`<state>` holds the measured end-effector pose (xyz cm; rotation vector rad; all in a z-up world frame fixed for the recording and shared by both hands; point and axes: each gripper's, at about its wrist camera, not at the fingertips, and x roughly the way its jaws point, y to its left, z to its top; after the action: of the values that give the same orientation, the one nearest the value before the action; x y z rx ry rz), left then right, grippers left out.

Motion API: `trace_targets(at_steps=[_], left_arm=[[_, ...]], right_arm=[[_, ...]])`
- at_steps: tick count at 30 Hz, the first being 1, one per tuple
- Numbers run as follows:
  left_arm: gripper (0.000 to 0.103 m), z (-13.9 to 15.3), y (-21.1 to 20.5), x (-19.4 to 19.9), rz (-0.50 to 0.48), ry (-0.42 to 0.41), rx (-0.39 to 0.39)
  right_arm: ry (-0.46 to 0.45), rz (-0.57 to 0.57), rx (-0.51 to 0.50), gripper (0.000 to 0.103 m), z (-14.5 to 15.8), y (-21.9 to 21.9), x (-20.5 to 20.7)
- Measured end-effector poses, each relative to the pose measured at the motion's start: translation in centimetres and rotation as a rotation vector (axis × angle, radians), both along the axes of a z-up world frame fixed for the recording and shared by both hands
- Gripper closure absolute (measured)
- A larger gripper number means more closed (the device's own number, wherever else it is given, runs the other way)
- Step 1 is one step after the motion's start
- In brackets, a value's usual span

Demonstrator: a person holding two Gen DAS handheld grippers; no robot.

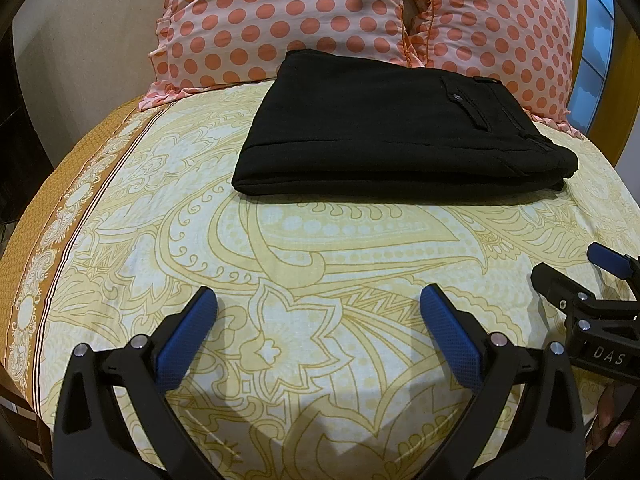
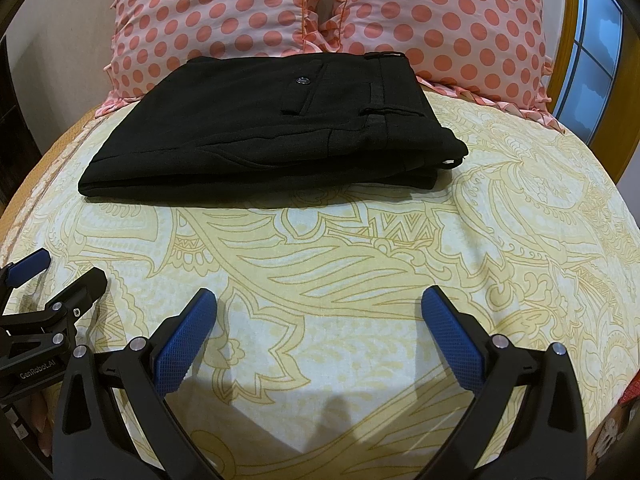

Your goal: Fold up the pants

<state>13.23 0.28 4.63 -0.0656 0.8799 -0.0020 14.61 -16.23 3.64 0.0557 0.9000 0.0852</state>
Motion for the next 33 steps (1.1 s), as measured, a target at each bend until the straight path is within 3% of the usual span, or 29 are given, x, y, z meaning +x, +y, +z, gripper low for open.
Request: trace_targets(at_steps=[33], left_arm=[[0.002,0.3,-0.2,1.0,-0.001,0.074,-0.009]], right_arm=[[-0.001,-0.003,0.0,0.001,0.0,0.1,0.0]])
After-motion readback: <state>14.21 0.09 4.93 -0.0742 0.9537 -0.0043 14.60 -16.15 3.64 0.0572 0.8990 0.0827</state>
